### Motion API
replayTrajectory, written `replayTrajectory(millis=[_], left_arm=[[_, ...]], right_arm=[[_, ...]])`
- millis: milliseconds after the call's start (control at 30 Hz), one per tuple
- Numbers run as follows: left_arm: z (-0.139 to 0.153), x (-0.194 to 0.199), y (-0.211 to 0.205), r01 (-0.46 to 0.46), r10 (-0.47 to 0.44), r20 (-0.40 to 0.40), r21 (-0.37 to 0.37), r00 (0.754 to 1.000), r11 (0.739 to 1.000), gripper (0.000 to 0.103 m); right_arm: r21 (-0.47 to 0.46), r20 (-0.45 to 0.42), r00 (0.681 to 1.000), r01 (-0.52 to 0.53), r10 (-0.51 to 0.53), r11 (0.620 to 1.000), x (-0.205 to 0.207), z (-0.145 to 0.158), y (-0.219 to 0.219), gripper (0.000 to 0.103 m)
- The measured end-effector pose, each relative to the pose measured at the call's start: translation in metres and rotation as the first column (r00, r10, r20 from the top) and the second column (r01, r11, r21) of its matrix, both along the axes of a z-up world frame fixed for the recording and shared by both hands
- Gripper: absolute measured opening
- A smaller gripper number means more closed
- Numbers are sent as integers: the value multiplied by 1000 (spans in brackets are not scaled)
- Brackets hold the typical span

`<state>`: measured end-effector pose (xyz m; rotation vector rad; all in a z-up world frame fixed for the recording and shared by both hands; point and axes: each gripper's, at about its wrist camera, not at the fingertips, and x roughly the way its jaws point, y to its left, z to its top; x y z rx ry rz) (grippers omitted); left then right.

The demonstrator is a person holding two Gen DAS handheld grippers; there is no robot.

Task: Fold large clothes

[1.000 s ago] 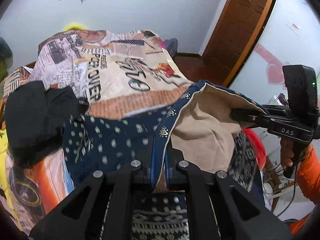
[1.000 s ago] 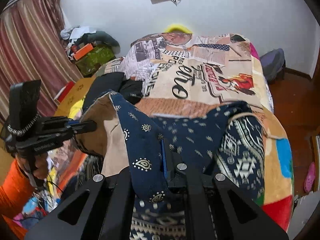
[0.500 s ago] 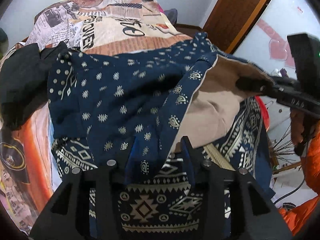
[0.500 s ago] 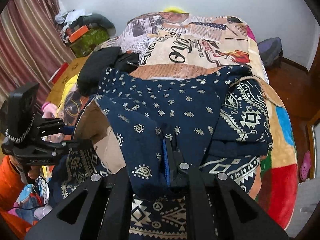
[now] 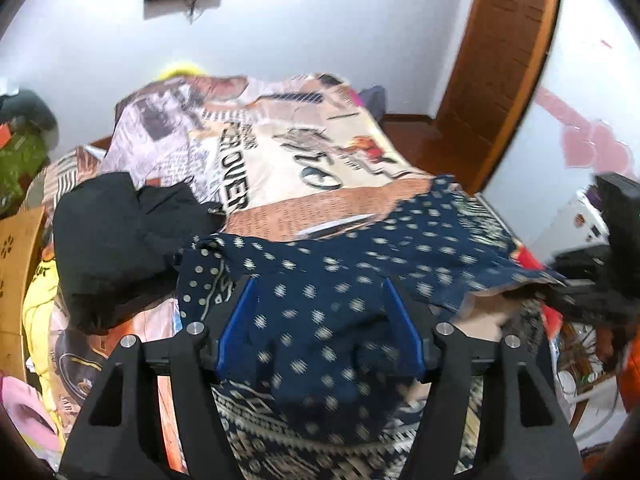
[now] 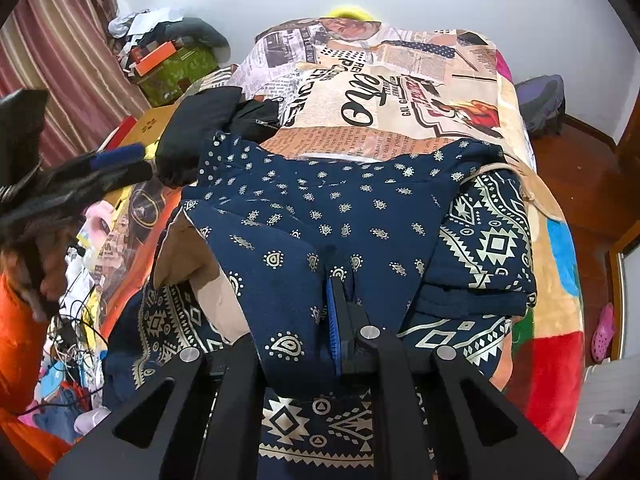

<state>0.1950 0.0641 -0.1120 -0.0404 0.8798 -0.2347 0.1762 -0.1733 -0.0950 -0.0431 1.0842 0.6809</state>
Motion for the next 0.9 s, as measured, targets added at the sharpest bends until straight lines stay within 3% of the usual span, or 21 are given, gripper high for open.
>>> replayTrajectory(millis=[133,267,367,567,800,833,867,900], left_arm=[[-41,29,-4,34,-43,-133,-69,990,997,64],[-74,29,-26,97,-111,-213,-75,971,992,64],[-89,22,-42,133,-145,-241,-66,960,989,64],[-102,4,-61,158,-139,-216,74,966,985,64],[-90,-6,-58,158,-146,-237,33,961,987,64],[-86,-10,-58,163,-153,-231,23,961,986,64],[-83,-15,-58,169,-162,-225,14,961,985,64],[-81,-20,-58,176,-169,-221,11,961,984,64]], right_arm=[[-19,15,1000,-10,10,1000,-2,-3,2,9],[-32,28,1000,-8,9,999,-3,-5,4,10],[-42,38,999,-1,2,999,-3,-6,6,11],[-44,80,997,5,-2,999,-6,-2,9,13],[-113,132,991,-9,24,994,-13,-3,9,16],[-122,135,991,-5,21,992,-13,-4,8,27],[-142,143,990,12,8,990,-14,-6,6,49],[-150,164,986,34,-9,988,-15,-7,1,59]])
